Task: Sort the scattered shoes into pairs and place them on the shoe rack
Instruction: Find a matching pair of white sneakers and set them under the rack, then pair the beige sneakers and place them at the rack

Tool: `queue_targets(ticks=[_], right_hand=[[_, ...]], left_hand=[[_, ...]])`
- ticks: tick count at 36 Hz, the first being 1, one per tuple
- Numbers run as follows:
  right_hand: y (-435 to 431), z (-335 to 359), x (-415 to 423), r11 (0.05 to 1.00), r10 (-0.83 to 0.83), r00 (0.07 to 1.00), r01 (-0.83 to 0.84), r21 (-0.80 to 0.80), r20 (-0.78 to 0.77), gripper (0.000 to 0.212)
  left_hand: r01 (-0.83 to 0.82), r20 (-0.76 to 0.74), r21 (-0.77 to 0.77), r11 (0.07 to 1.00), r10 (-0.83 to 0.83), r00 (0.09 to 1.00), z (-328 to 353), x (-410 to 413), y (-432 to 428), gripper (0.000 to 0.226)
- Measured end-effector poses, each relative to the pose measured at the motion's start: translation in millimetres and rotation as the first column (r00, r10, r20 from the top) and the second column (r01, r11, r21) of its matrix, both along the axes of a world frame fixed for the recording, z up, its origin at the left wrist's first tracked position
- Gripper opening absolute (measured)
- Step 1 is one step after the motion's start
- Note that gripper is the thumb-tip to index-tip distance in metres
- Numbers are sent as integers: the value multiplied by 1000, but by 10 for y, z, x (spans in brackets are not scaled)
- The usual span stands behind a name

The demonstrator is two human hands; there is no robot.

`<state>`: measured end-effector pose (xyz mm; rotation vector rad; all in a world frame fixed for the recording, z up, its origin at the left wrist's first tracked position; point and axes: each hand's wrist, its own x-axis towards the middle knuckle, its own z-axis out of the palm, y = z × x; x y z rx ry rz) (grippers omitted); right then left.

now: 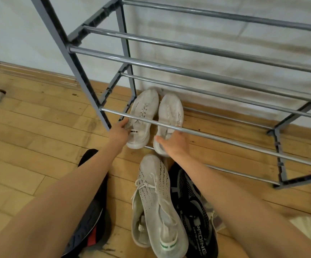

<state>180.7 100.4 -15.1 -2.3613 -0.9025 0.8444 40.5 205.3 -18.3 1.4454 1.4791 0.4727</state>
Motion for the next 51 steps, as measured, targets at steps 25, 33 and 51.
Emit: queue_targets(ticks=[25,33,51], right_hand=[[-656,207,-83,956,258,954,-275,104,150,43],[-1356,393,-449,869,454,889,-458,-190,-66,53],[-2009,637,-528,905,395,899,-416,-90,-188,28]], left_hand=[[142,-169,117,983,-121,978,241,-186,-872,54],[244,-230,-251,937,-303,925,278,-569,-1687,54],[237,293,-612,755,-62,954,338,-825,-2527,45]])
